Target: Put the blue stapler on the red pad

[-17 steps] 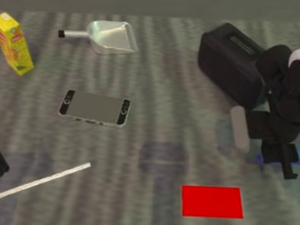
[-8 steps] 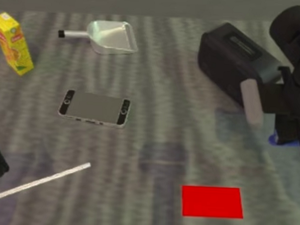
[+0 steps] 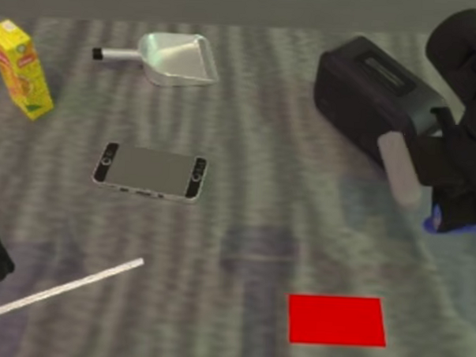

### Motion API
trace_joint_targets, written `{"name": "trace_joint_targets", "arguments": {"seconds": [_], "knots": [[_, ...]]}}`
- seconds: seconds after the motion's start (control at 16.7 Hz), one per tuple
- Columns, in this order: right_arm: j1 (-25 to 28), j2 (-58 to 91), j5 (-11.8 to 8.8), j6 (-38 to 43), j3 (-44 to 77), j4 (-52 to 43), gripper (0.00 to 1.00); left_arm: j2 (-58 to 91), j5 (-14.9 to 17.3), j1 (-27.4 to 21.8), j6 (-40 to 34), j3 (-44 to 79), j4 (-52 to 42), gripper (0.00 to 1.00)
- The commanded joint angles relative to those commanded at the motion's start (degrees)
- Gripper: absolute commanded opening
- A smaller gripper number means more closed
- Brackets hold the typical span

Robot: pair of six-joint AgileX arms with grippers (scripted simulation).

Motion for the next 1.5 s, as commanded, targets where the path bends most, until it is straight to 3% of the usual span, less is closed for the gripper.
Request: {"name": "trace_joint_targets", "arguments": {"seconds": [0.18, 0.36, 0.84, 1.2, 1.5], "knots": [[1.12, -1.26, -1.46, -10.67, -0.43, -1.46, 0.00, 0.00, 0.00, 0.00, 0.00, 0.00, 0.00, 1.00], [2.50, -2.59, -3.05, -26.45, -1.17, -3.25, 0.00, 0.00, 0.00, 0.00, 0.00, 0.00, 0.00, 1.00], [7.38, -5.08, -5.50, -83.20, -4.68, -7.31, 0.00, 0.00, 0.00, 0.00, 0.00, 0.00, 0.00, 1.00], [11.07, -6.94, -4.47, -121.23, -7.35, -6.70, 0.00, 0.00, 0.00, 0.00, 0.00, 0.00, 0.00, 1.00], [13.25, -8.67, -2.12, -146.49, -8.13, -3.80, 0.00, 0.00, 0.00, 0.00, 0.00, 0.00, 0.00, 1.00]]}}
